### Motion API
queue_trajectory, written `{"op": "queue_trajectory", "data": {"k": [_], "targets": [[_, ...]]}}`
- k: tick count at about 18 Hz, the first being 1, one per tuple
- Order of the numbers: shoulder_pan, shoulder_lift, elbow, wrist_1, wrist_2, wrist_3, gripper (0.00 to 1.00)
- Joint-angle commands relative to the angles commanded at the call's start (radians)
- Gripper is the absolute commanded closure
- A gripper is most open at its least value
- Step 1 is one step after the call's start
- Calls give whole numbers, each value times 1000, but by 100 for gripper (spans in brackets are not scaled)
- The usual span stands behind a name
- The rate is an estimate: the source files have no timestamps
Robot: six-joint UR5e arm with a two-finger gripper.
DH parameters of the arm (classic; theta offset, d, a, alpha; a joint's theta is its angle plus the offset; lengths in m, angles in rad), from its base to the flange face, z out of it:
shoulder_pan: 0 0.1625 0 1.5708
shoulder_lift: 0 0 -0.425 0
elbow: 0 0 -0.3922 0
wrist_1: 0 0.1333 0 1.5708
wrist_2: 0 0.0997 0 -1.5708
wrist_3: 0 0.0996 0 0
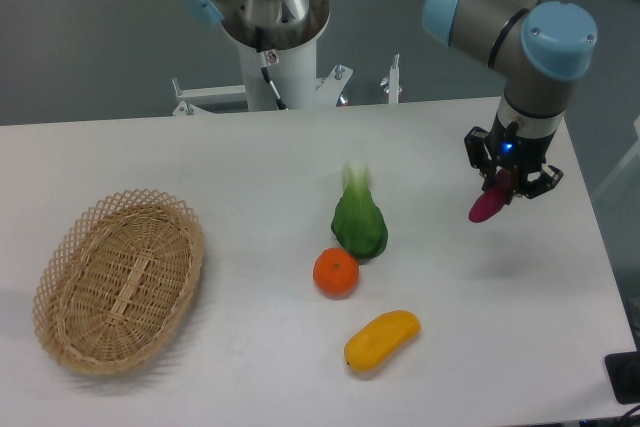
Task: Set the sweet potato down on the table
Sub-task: 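Hold the purple sweet potato in the gripper and begin moving it, then lower the held sweet potato down onto the table beside the bok choy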
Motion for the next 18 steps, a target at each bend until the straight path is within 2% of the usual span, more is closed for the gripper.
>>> {"op": "queue_trajectory", "data": {"k": [6, 10, 14, 16, 17, 18], "targets": [[-66, -90, 5, 110, 2, -55, 73], [-107, -140, 0, 117, 2, -84, 73], [-141, -176, -2, 120, -3, -170, 72], [-147, -190, -6, 129, -3, -172, 59], [-153, -193, -12, 132, -3, -172, 48], [-158, -196, -14, 134, -3, -172, 41]]}}
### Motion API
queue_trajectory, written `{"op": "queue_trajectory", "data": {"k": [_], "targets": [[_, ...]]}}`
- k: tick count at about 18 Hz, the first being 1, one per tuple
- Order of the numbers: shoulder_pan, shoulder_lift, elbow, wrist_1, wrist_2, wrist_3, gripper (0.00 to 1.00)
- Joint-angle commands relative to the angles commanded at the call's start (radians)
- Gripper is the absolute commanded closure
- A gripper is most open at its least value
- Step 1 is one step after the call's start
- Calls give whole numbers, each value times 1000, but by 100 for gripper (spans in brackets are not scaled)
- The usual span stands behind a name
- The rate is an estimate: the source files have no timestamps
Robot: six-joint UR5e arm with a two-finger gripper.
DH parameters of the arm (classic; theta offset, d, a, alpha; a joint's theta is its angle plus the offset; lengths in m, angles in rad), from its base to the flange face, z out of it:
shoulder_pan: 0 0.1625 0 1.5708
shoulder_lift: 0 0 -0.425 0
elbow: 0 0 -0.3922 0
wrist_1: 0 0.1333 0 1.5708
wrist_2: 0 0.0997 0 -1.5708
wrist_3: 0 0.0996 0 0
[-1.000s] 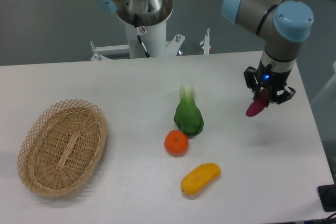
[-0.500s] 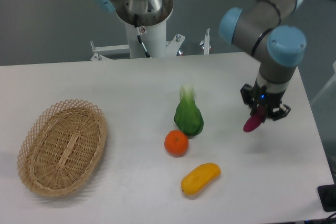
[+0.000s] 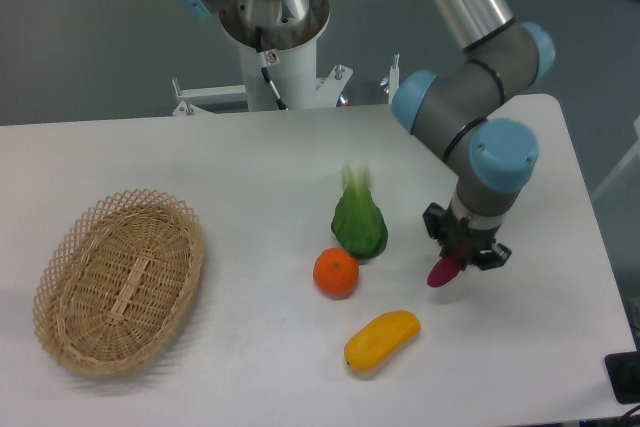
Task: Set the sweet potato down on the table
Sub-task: 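Lower the held sweet potato down onto the table beside the bok choy, then open the gripper to release the sweet potato on the table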
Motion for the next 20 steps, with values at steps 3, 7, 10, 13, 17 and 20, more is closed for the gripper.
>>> {"op": "queue_trajectory", "data": {"k": [3, 7, 10, 13, 17, 20], "targets": [[-3, -6, 0, 3, 2, 0, 20], [-3, 9, 14, 3, 2, -2, 0], [0, 26, 18, 2, -8, 0, 0], [3, 26, 43, -1, -8, 0, 0], [12, 49, 60, -9, -3, 14, 0], [34, 81, 51, -21, -5, 20, 0]]}}
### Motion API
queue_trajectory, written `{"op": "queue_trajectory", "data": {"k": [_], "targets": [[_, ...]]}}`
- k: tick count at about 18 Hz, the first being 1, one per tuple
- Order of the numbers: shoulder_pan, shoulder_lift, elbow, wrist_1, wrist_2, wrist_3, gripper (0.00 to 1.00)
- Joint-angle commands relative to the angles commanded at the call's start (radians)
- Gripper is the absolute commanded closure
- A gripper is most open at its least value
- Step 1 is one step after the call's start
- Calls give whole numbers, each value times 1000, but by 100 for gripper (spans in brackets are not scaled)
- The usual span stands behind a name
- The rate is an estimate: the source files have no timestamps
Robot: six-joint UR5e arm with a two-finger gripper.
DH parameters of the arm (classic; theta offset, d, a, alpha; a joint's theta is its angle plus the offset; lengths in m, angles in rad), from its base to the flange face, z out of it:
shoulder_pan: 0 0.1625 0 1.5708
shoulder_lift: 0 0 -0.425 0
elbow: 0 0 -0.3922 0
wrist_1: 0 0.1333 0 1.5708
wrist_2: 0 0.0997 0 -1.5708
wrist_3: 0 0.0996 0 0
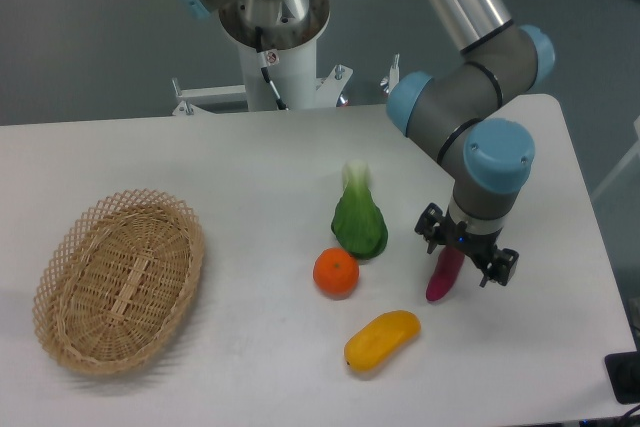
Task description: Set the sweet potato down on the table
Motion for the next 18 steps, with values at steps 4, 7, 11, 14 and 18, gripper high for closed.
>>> {"op": "queue_trajectory", "data": {"k": [4, 7, 11, 14, 18], "targets": [[28, 40, 0, -49, -2, 70, 0], [54, 63, 3, -80, -2, 118, 0], [86, 83, 0, -106, -3, 189, 0], [110, 98, 0, -143, -8, 227, 0], [132, 111, 0, -170, -14, 270, 0]]}}
